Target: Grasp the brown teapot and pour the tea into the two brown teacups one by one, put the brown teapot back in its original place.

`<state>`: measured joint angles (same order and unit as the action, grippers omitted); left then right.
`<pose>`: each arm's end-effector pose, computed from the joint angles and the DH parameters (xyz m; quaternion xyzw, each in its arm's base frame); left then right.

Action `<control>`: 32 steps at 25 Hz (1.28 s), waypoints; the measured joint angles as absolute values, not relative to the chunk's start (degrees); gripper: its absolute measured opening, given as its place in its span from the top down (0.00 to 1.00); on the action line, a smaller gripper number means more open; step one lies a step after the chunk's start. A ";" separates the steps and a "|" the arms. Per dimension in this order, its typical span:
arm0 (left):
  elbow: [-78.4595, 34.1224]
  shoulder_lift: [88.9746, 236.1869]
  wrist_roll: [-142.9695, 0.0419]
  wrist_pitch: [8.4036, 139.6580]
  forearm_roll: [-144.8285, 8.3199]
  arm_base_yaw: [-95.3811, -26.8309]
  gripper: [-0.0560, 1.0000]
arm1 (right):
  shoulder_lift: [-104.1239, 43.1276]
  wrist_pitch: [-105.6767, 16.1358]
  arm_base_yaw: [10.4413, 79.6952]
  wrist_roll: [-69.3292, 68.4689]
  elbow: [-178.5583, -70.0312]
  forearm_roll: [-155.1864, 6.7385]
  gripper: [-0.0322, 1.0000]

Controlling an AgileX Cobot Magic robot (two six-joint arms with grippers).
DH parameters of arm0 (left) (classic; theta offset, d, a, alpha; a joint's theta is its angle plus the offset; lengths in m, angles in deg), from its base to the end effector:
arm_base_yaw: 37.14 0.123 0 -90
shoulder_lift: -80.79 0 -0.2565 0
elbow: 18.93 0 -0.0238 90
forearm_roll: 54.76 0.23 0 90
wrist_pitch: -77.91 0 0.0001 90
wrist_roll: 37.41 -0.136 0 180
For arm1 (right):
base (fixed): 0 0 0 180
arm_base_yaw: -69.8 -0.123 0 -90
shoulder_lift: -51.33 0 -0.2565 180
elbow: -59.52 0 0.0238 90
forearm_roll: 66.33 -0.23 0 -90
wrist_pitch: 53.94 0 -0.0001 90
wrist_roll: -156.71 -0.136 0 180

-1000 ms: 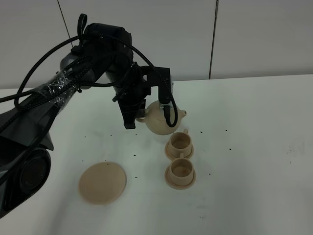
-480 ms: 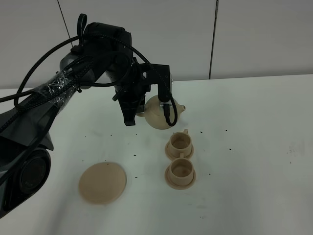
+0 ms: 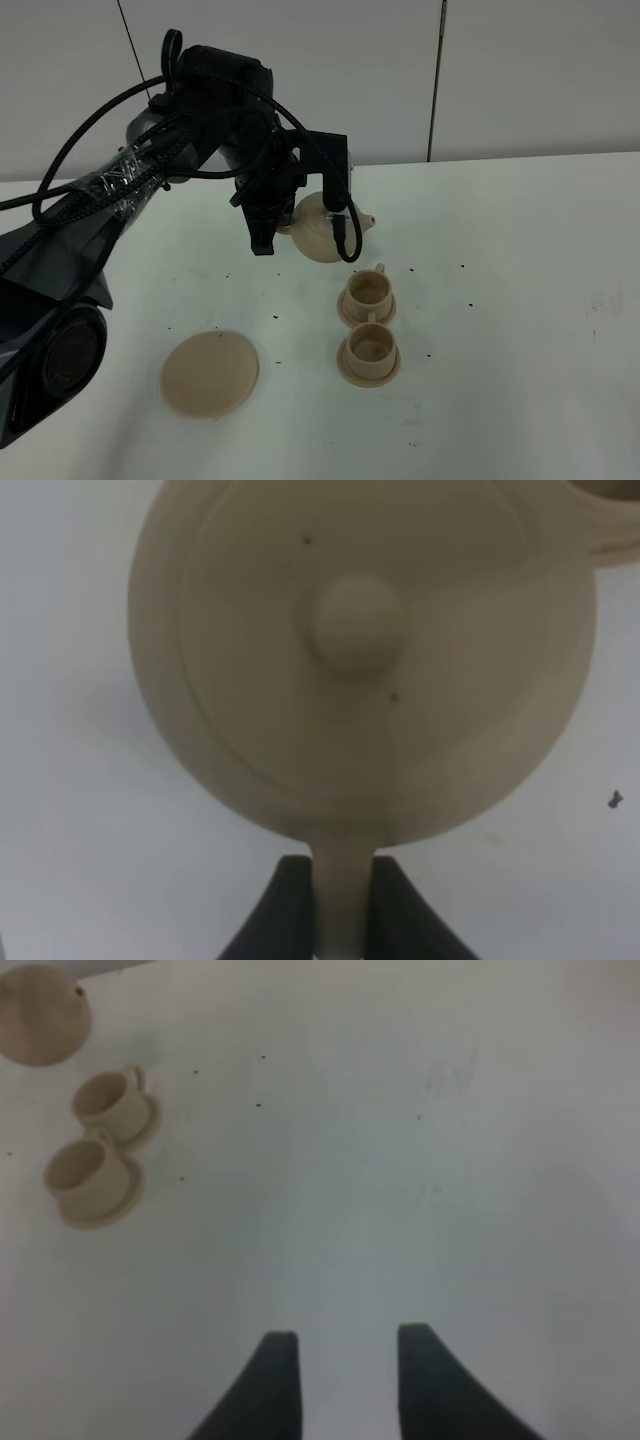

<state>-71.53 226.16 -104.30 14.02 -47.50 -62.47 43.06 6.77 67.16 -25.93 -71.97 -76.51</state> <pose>0.4547 -0.1982 0.1575 0.7153 0.6662 0.1289 0.1670 0.0441 0.0230 0.2445 -0.0030 0.8515 0.1124 0.5122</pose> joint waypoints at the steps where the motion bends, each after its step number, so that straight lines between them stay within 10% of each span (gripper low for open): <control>1: -71.53 226.16 -104.41 13.81 -47.07 -62.73 0.79 | 43.06 6.77 67.16 -25.93 -71.97 -76.51 0.74; 32: -71.53 226.16 -105.05 11.19 -34.59 -67.00 0.79 | 43.06 6.73 67.16 -25.93 -71.97 -76.56 0.74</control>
